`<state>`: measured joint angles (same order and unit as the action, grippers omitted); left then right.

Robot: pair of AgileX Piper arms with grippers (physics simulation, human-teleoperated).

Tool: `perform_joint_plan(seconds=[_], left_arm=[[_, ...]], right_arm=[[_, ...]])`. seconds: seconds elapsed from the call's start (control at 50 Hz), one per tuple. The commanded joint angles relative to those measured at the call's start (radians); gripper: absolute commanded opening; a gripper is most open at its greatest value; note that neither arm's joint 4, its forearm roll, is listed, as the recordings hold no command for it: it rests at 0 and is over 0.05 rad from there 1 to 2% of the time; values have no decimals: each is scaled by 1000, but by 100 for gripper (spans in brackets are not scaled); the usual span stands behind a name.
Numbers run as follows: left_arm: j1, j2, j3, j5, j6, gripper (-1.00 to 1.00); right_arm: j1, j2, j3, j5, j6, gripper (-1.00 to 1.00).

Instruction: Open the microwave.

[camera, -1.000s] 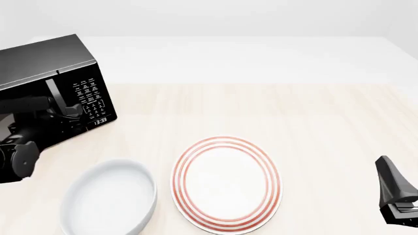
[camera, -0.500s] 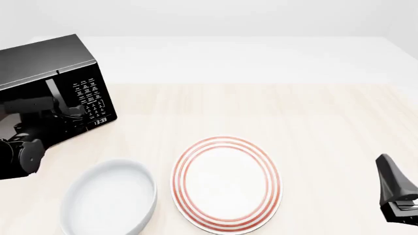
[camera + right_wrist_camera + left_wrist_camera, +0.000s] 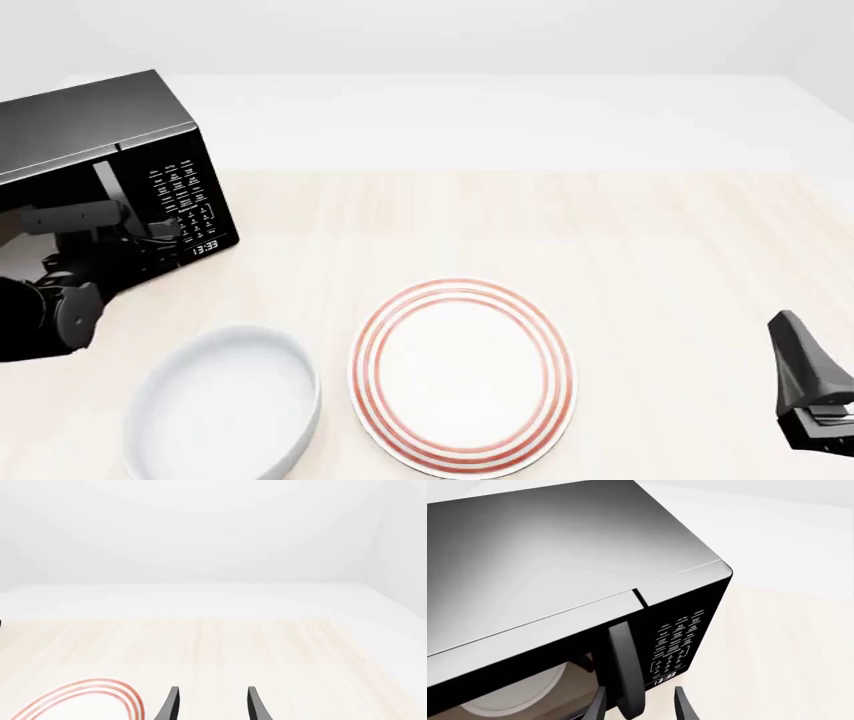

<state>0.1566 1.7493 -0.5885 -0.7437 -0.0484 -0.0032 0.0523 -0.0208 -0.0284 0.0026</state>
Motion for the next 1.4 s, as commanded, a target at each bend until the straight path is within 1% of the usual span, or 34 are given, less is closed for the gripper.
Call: perform_joint_plan(seconds=[0.02, 0.14, 0.16, 0.32, 0.42, 0.52, 1.06, 1.24, 1.4], left_arm=[[-4, 24, -21, 5, -4, 100], [-7, 22, -19, 6, -10, 100], [-6, 19, -19, 7, -12, -100], [10, 3, -5, 0, -5, -100], [12, 0, -6, -6, -17, -100], [12, -13, 0, -8, -15, -100], [-24, -73, 75, -58, -38, -100], [-52, -77, 82, -68, -47, -100], [-56, -118, 122, -81, -52, -100]], right_arm=[[0, 2, -1, -1, 0, 100], [0, 2, -1, -1, 0, 100], [0, 2, -1, -1, 0, 100], [0, 2, -1, -1, 0, 100], [0, 2, -1, -1, 0, 100], [0, 2, -1, -1, 0, 100], [0, 2, -1, -1, 0, 100], [0, 2, -1, -1, 0, 100], [0, 2, -1, -1, 0, 100]])
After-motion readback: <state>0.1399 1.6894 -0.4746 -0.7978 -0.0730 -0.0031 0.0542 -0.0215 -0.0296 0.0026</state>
